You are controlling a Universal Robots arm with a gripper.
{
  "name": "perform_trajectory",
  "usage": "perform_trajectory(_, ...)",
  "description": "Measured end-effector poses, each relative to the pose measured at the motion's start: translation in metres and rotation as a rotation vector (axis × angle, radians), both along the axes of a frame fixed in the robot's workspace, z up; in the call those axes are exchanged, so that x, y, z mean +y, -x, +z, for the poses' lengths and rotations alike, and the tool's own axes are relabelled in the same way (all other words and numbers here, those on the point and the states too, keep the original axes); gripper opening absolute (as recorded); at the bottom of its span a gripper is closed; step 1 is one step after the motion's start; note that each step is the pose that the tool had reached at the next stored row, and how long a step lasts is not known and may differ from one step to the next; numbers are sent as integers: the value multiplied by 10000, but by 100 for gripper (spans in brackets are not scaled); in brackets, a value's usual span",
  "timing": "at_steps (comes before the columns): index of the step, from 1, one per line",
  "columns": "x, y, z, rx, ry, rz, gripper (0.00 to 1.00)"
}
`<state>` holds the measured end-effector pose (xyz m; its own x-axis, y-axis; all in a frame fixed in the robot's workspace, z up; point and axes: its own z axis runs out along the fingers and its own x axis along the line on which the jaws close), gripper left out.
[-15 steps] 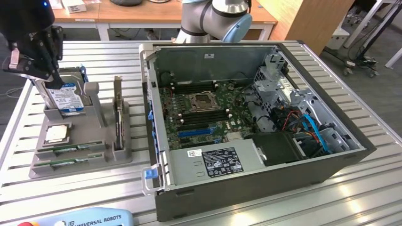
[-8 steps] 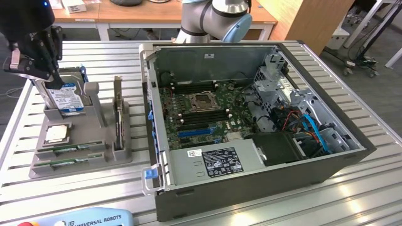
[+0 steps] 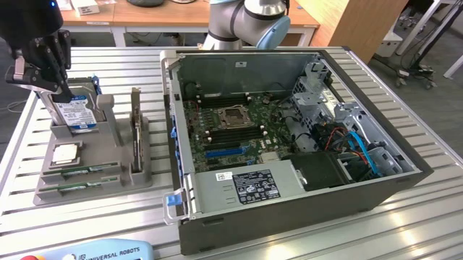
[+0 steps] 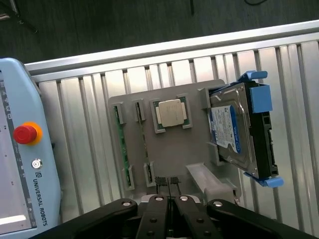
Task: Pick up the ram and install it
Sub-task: 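Pick up the ram and move it above insertion slot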
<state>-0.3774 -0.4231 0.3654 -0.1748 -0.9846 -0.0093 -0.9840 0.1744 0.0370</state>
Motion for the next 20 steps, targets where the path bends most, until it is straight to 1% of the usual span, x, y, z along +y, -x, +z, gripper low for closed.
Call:
perform_trajectory(4,0,0,0,0,0,125,10)
perform_trajectory(16,0,0,0,0,0,126,11)
perform_trajectory(18,0,0,0,0,0,125,23)
perform_trajectory(19,0,0,0,0,0,126,23)
perform_trajectory(20,0,0,0,0,0,125,29)
